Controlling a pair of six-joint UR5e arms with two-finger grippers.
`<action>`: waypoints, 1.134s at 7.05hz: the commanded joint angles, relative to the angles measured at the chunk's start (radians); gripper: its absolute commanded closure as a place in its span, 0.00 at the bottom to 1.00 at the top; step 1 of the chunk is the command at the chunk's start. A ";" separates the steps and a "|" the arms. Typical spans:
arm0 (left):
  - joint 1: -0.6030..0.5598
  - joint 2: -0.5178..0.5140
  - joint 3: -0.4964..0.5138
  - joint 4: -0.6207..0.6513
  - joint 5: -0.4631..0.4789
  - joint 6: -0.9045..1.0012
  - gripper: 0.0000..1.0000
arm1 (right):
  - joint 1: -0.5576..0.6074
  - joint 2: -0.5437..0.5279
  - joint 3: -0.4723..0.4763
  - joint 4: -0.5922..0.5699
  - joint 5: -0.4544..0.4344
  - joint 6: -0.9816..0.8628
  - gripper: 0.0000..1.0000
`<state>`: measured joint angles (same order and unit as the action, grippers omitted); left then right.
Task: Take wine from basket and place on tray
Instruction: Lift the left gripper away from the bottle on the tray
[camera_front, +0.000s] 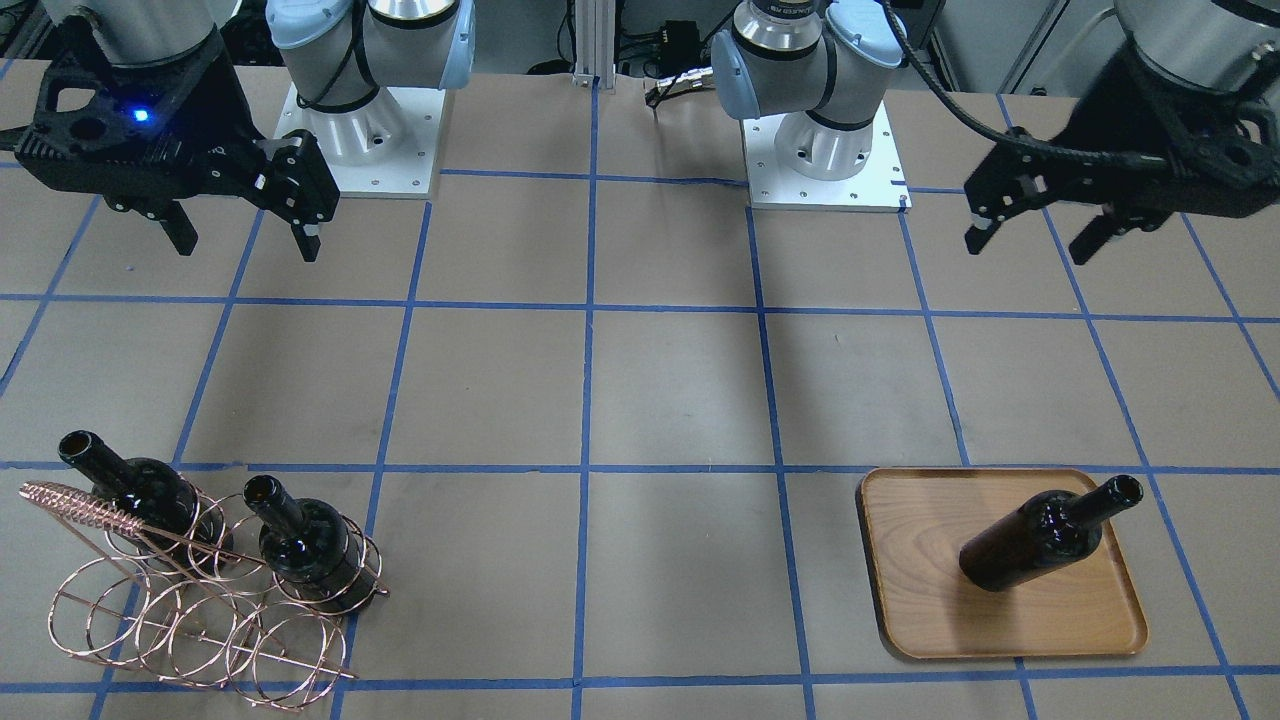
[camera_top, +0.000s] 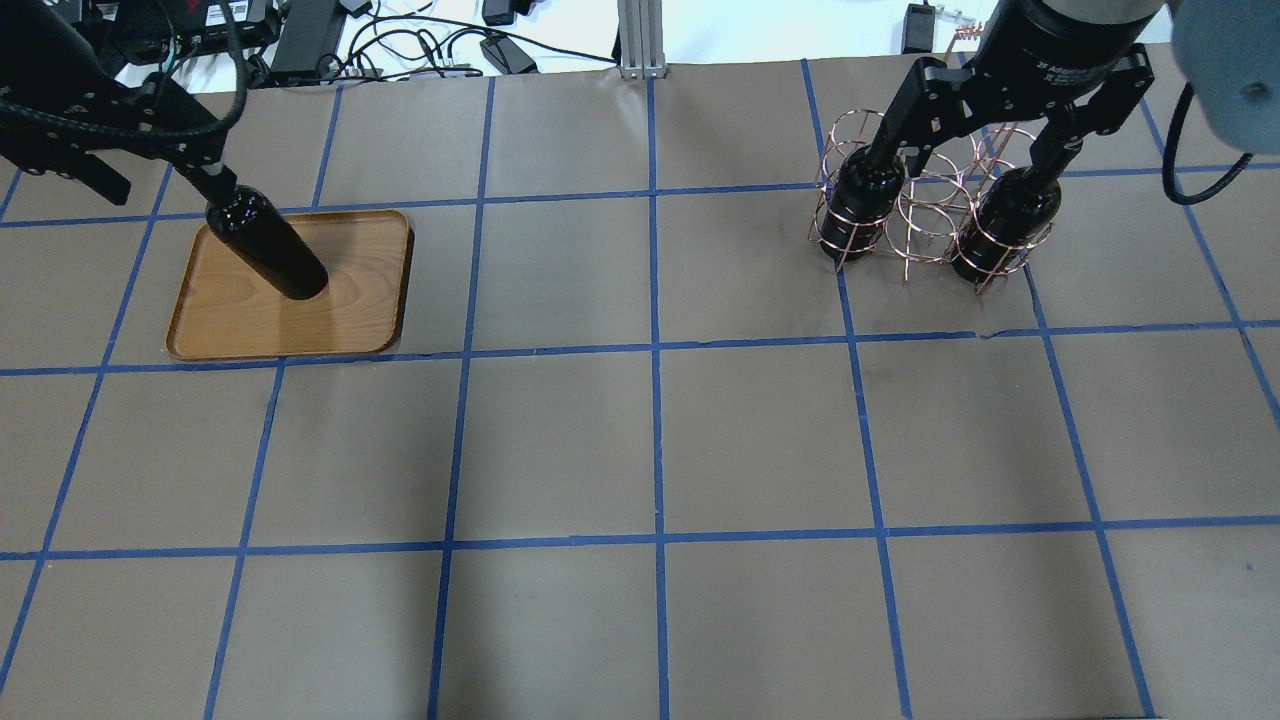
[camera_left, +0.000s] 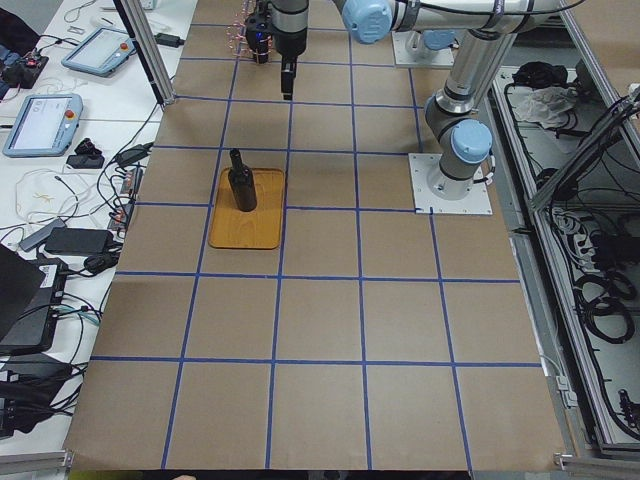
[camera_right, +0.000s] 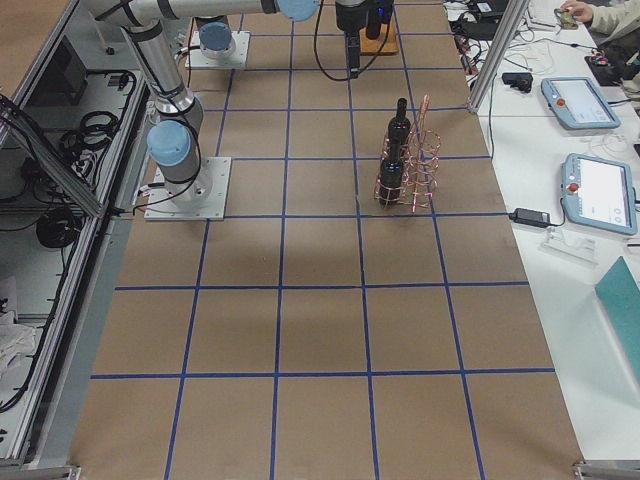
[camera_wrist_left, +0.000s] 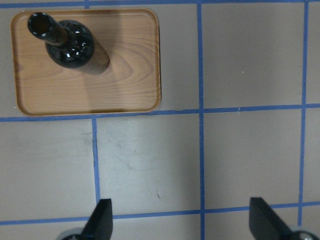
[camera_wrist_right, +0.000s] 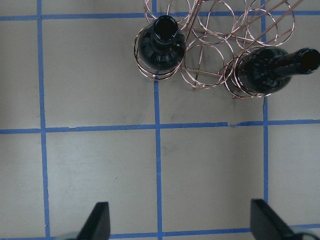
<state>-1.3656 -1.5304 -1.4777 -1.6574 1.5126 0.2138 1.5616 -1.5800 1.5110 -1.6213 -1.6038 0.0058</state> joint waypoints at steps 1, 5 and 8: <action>-0.143 0.010 -0.033 0.007 0.041 -0.263 0.00 | 0.000 0.000 0.000 0.000 -0.001 -0.003 0.00; -0.213 -0.019 -0.023 0.061 0.083 -0.275 0.00 | 0.000 0.000 0.002 0.000 -0.002 -0.003 0.00; -0.213 -0.017 -0.023 0.061 0.083 -0.274 0.00 | 0.000 0.000 0.000 0.000 -0.001 -0.003 0.00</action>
<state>-1.5780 -1.5473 -1.5007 -1.5981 1.5950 -0.0600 1.5615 -1.5800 1.5111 -1.6214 -1.6048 0.0031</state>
